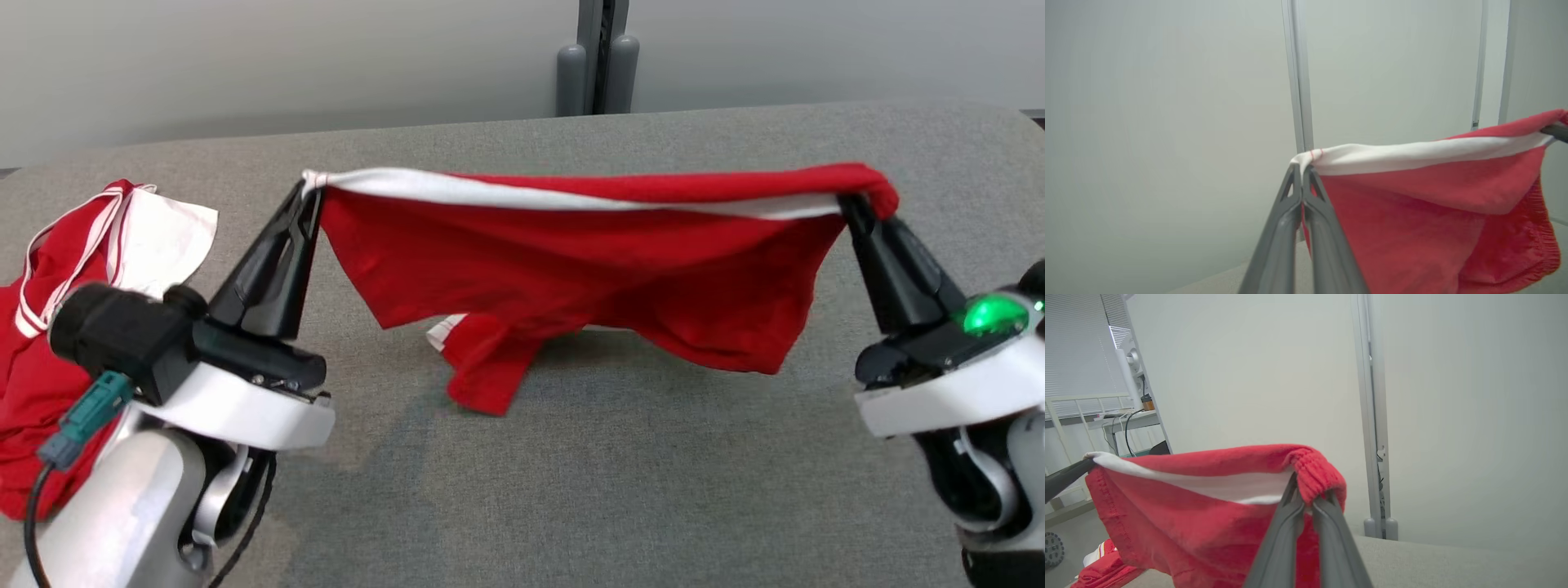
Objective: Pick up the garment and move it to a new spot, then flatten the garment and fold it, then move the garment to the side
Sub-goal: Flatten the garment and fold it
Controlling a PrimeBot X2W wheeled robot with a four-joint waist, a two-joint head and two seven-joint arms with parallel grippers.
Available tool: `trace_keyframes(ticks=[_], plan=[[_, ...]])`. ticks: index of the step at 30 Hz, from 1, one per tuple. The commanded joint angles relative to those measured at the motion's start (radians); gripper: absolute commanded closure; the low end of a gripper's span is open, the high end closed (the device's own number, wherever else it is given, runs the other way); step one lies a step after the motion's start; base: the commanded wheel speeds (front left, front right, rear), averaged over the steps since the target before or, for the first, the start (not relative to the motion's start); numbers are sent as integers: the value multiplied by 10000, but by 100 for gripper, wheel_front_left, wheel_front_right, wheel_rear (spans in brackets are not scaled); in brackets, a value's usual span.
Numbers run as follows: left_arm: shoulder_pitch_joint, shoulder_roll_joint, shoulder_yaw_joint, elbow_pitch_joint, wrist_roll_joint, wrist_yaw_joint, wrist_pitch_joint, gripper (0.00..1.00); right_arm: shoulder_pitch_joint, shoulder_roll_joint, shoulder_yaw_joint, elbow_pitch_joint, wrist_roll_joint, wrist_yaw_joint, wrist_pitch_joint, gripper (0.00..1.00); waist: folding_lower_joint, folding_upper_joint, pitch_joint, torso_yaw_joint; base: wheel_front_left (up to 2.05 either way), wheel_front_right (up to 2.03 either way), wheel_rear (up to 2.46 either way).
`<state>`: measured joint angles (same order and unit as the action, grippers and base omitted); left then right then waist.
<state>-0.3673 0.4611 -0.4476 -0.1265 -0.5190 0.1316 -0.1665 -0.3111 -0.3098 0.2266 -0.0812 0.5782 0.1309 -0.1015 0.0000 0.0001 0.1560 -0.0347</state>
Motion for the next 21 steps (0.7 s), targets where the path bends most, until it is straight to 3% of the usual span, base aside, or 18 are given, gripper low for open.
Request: trace_keyframes(ticks=[1, 14, 21], plan=[[-355, 108, 81, -109, 156, -51, 26, 100, -300, -93, -130, -118, 47, -2, 114, 100, 0, -1, -62, 32, 0, 0, 0], [-2797, 14, 507, -401, 186, -310, 141, 100, -2549, -295, -446, -577, 50, -2, 788, 100, 0, -1, -122, -19, 0, 0, 0], [-3707, -205, 592, -62, 61, -463, 48, 100, -3237, -230, -420, -363, 242, -2, 823, 100, 0, -1, 538, -82, 0, 0, 0]])
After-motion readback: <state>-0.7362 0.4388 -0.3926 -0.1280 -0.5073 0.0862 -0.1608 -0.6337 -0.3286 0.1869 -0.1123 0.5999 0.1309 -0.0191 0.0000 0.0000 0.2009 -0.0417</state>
